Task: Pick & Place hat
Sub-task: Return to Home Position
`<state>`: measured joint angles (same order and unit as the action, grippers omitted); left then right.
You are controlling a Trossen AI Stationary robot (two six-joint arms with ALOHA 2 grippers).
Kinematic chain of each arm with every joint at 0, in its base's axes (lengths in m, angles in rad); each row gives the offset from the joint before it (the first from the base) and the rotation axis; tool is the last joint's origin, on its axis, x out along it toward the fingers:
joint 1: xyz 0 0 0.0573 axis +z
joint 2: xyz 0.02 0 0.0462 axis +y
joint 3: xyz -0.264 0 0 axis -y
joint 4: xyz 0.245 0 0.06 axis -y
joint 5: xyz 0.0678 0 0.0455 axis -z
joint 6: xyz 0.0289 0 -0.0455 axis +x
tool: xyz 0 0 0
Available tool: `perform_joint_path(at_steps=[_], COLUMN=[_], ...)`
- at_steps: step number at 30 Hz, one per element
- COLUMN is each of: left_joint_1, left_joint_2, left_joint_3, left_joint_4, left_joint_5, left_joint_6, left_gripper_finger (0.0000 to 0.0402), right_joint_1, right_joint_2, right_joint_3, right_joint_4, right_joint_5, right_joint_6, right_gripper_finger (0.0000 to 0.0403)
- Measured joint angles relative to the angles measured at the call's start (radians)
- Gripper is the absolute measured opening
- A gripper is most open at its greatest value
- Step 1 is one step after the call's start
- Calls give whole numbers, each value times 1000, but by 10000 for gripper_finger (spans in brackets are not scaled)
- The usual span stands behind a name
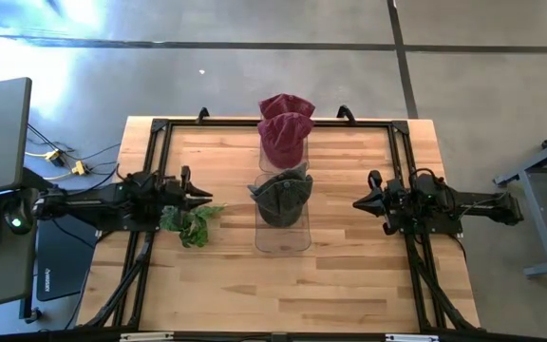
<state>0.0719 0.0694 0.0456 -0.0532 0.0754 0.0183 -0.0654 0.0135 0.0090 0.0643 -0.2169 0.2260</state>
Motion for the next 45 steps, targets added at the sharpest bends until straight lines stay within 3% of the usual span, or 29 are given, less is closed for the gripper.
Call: perform_joint_path(at_steps=[3,9,13,45], left_joint_1=[-8,-6,-7,-6], left_joint_2=[18,-69,-62,-54], left_joint_3=[0,0,-1,1], left_joint_4=[-2,-11,-14,-4], left_joint_5=[4,-38,-57,-67], left_joint_6=[-20,2,87,87], left_gripper_finger=[59,59,59,59], right_joint_1=[0,0,0,20], right_joint_2=[0,0,0,-13], right_joint_3=[0,0,0,0], right_joint_4=[0,0,0,3], right_joint_5=[0,0,1,-4], right_joint_6=[0,0,0,0], right_gripper_finger=[12,12,12,12])
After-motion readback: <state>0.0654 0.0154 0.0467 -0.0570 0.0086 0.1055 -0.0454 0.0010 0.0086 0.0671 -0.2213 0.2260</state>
